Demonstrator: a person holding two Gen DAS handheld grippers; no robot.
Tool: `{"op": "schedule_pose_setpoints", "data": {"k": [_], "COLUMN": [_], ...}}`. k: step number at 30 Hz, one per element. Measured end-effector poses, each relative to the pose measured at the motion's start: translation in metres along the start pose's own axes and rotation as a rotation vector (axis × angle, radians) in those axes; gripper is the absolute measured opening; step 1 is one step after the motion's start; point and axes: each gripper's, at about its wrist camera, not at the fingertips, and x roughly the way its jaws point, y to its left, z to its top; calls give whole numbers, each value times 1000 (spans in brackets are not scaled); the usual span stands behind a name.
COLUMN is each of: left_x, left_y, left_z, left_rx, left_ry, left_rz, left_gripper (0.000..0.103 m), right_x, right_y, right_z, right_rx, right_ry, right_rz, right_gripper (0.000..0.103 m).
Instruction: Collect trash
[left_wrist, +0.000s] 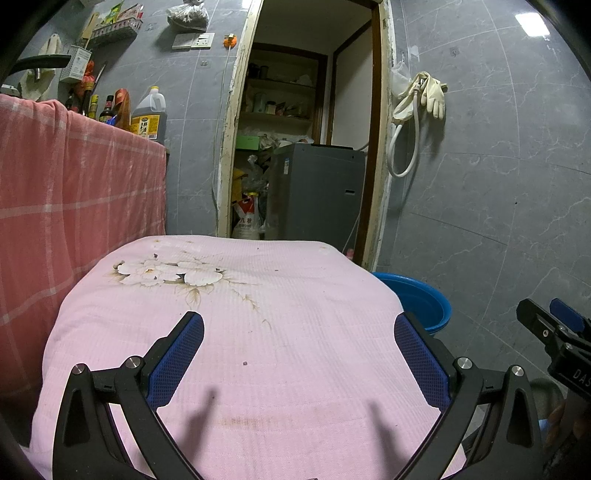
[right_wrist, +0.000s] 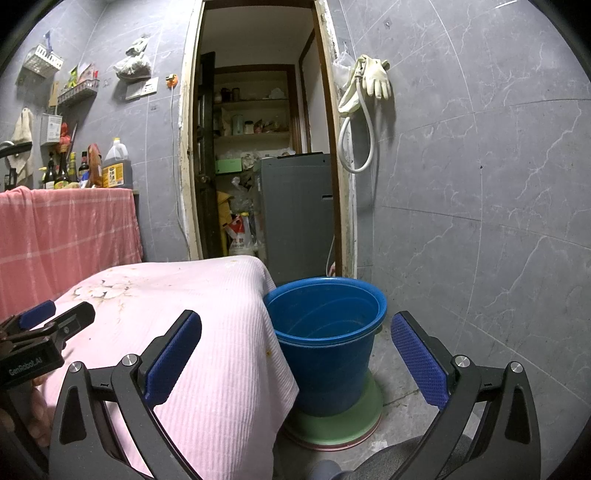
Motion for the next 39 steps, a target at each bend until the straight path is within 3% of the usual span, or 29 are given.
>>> {"op": "schedule_pose_setpoints", "data": {"k": [39], "left_x": [-1], "left_y": [2], "left_z": [-1], "left_rx": [-4], "left_ry": [4], "left_rz": [4], "left_gripper": [101], "right_x": [0], "right_y": [-1], "right_z": [0], "right_rx": [1], "right_ry": [1], "right_rz": [1], "right_gripper": [103]}}
